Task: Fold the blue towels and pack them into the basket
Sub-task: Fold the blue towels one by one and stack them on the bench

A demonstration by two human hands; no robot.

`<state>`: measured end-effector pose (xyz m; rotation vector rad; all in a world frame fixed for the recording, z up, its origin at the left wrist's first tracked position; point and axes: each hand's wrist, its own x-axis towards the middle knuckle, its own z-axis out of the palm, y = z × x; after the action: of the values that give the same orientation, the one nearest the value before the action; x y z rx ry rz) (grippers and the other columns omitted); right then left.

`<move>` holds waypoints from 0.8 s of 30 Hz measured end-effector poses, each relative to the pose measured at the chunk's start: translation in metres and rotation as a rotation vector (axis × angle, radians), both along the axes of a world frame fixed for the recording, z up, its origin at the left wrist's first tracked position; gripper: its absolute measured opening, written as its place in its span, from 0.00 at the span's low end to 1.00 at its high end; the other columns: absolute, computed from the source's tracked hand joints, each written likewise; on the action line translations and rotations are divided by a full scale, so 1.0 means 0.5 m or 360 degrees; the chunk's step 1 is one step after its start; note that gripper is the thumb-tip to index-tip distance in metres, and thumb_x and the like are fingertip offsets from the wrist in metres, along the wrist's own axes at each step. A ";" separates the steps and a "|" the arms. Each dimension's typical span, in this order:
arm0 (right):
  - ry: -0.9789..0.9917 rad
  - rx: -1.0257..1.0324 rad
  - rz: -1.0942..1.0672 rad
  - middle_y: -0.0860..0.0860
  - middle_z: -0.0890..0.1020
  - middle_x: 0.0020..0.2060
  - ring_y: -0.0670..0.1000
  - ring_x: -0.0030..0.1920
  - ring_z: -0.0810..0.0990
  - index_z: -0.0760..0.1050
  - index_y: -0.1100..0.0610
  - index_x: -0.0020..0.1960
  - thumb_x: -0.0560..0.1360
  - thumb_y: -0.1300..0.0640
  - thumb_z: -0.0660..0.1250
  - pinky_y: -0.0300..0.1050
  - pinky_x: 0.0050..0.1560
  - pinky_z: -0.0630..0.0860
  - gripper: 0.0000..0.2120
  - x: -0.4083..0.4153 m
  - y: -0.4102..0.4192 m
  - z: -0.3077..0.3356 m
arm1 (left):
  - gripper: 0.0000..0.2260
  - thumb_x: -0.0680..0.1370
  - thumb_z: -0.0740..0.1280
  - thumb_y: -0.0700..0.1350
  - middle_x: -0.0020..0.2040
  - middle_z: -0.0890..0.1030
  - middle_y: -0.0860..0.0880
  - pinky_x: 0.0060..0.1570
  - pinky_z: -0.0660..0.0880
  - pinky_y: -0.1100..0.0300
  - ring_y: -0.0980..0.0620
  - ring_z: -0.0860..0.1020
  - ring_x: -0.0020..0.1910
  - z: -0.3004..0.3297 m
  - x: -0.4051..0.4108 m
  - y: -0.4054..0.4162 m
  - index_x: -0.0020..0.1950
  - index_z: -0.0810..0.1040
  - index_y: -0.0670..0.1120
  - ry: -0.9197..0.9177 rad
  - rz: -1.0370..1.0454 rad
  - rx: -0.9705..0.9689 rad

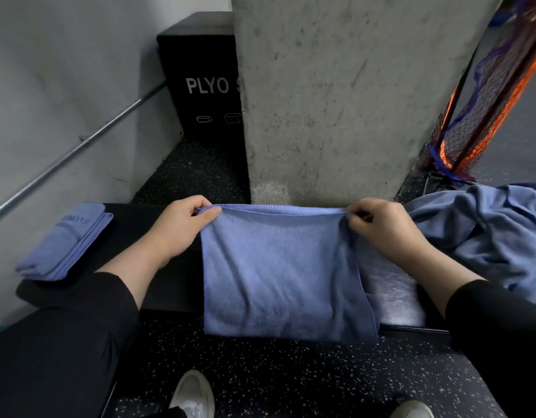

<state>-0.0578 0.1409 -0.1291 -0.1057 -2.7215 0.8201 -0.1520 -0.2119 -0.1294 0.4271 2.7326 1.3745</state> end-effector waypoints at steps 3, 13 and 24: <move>0.0125 -0.0173 -0.0068 0.47 0.83 0.35 0.41 0.38 0.78 0.80 0.50 0.42 0.76 0.60 0.71 0.33 0.41 0.71 0.06 0.014 -0.012 0.037 | 0.10 0.81 0.68 0.48 0.35 0.78 0.53 0.39 0.69 0.60 0.60 0.72 0.33 0.025 0.009 -0.005 0.42 0.80 0.47 0.0020 0.0039 0.0082; 0.0542 -0.0323 -0.0237 0.43 0.79 0.33 0.41 0.31 0.74 0.78 0.51 0.44 0.76 0.59 0.68 0.29 0.34 0.67 0.04 0.125 -0.047 0.202 | 0.05 0.79 0.67 0.56 0.35 0.78 0.53 0.41 0.74 0.51 0.55 0.74 0.33 0.165 0.083 -0.047 0.45 0.78 0.57 0.0408 0.0005 -0.0032; 0.0557 -0.0182 -0.0273 0.46 0.81 0.42 0.49 0.44 0.77 0.80 0.50 0.54 0.81 0.55 0.63 0.44 0.45 0.69 0.07 0.220 -0.047 0.373 | 0.09 0.78 0.66 0.55 0.38 0.81 0.49 0.54 0.77 0.34 0.49 0.76 0.41 0.332 0.178 -0.017 0.41 0.78 0.53 0.0421 0.0119 0.0557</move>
<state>0.0520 0.1172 0.0573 -0.1970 -2.3042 0.8540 -0.0629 -0.2202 0.0366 0.5664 2.7263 1.9576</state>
